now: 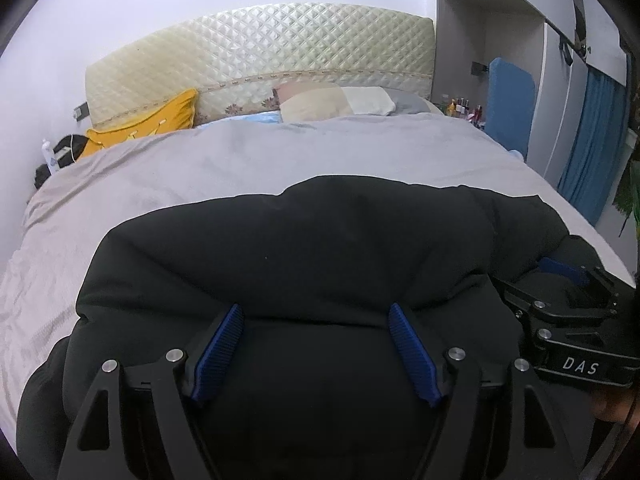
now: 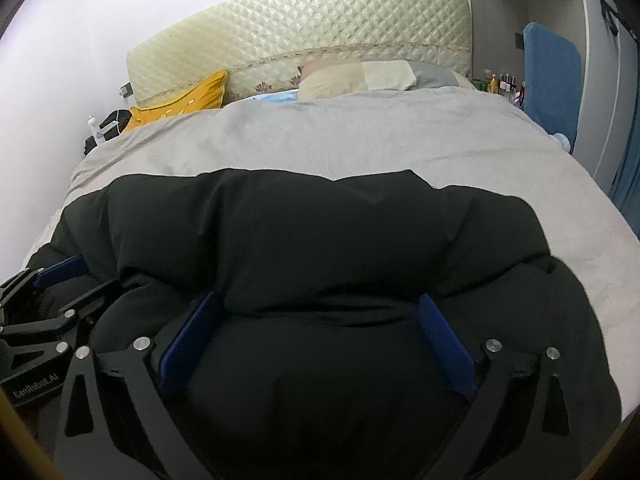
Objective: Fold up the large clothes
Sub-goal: 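Lay the hem onto the jacket and open both tools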
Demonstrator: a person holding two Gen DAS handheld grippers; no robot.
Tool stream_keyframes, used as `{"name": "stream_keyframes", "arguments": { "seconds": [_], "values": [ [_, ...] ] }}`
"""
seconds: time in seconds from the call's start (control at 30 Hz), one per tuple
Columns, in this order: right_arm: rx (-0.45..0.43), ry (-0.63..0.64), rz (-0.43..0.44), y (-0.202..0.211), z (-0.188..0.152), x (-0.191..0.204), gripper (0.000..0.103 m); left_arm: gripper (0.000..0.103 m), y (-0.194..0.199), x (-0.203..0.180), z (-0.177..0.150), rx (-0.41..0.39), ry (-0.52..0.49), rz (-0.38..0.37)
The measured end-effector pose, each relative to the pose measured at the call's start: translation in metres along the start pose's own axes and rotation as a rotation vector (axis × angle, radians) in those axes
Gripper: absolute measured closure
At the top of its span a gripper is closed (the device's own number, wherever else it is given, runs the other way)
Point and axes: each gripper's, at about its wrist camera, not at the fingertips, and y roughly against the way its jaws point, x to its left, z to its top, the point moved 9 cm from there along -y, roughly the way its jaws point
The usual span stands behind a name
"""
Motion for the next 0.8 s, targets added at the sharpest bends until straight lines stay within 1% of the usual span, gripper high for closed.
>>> {"name": "stream_keyframes", "arguments": {
  "seconds": [0.1,0.2,0.33,0.43,0.57,0.6,0.67,0.7,0.77,0.8],
  "values": [
    [0.0,0.0,-0.006,-0.004,-0.001,0.0,0.002,0.027,-0.001,0.0,-0.001,0.001,-0.001,0.002],
    [-0.013,0.005,-0.005,-0.002,-0.003,0.0,0.002,0.027,0.004,0.001,-0.002,-0.003,0.004,-0.018],
    [-0.007,-0.006,0.035,0.008,-0.005,-0.002,0.003,0.028,0.011,0.007,-0.005,-0.006,0.03,-0.058],
    [-0.018,-0.009,0.055,0.022,-0.004,-0.006,0.003,0.028,0.023,0.018,-0.007,-0.016,0.058,-0.059],
    [-0.085,0.048,0.008,0.054,-0.002,-0.016,0.003,0.028,0.039,0.04,-0.012,-0.017,0.14,-0.073],
    [-0.097,0.089,-0.006,0.062,-0.005,-0.019,0.003,0.028,0.044,0.048,-0.014,-0.021,0.156,-0.073],
    [-0.097,0.135,-0.049,0.069,-0.011,-0.03,0.003,0.028,0.049,0.058,-0.017,-0.02,0.149,-0.045],
    [-0.094,0.128,-0.045,0.07,-0.014,-0.035,0.003,0.028,0.052,0.064,-0.02,-0.028,0.135,-0.021],
    [-0.088,0.108,-0.026,0.071,-0.02,-0.046,0.003,0.027,0.056,0.068,-0.025,-0.039,0.117,-0.005],
    [-0.089,0.1,-0.026,0.071,-0.022,-0.049,0.003,0.027,0.056,0.073,-0.028,-0.041,0.105,0.028]
  ]
}}
